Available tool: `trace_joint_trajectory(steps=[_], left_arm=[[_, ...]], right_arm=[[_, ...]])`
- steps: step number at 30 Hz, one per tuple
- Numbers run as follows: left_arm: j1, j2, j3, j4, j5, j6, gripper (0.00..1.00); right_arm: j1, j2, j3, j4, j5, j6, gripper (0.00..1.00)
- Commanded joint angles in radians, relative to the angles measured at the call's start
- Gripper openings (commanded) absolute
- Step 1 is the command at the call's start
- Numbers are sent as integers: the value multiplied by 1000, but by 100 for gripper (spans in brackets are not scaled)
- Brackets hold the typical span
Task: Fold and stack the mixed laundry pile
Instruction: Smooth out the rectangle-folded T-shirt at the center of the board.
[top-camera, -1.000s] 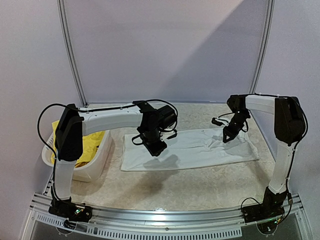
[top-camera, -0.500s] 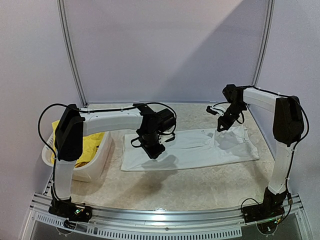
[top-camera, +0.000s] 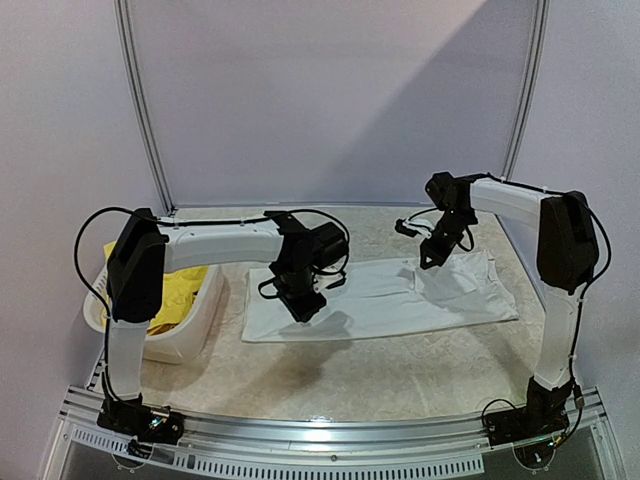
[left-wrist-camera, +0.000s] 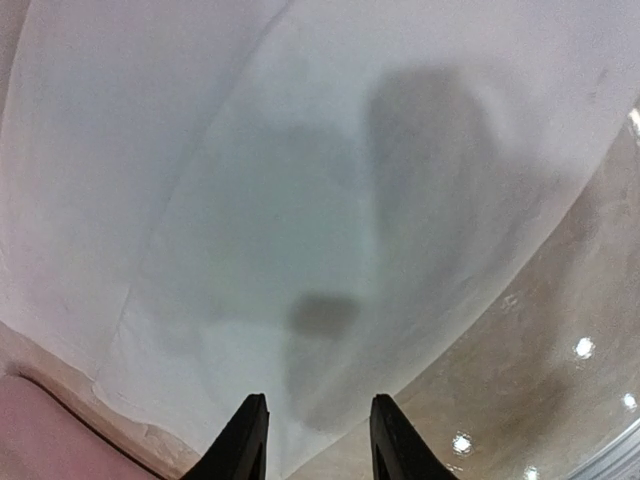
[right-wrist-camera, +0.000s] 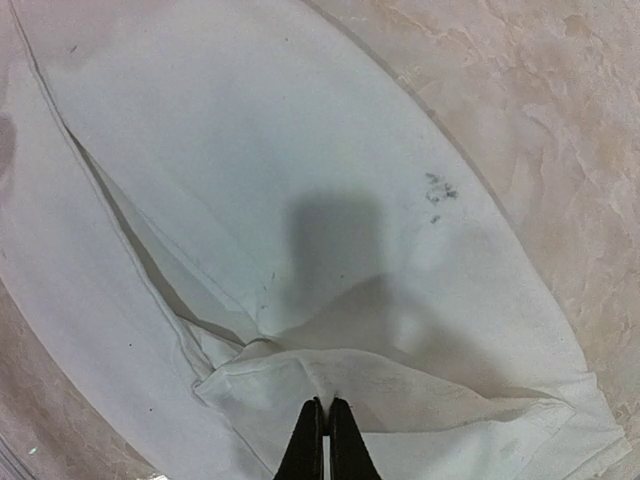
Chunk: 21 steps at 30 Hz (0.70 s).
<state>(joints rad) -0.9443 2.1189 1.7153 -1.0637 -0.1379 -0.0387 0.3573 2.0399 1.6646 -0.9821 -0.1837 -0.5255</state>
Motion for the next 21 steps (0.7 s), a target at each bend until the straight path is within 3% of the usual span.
trace_joint_trajectory(steps=[1,9,16,21], left_arm=[[-7,-41,-17,16,9,-13,36],[-5,-33,-20,25,12,-14,36],[12,-31,39,115,50,-64,36],[19,3,136,334,126,-146,41]], right_arm=[[25,27,23,31,32,-7,0],[57,32,38,45,35,-7,2],[48,-12,26,49,27,14,25],[-29,-107,30,62,-24,63,35]])
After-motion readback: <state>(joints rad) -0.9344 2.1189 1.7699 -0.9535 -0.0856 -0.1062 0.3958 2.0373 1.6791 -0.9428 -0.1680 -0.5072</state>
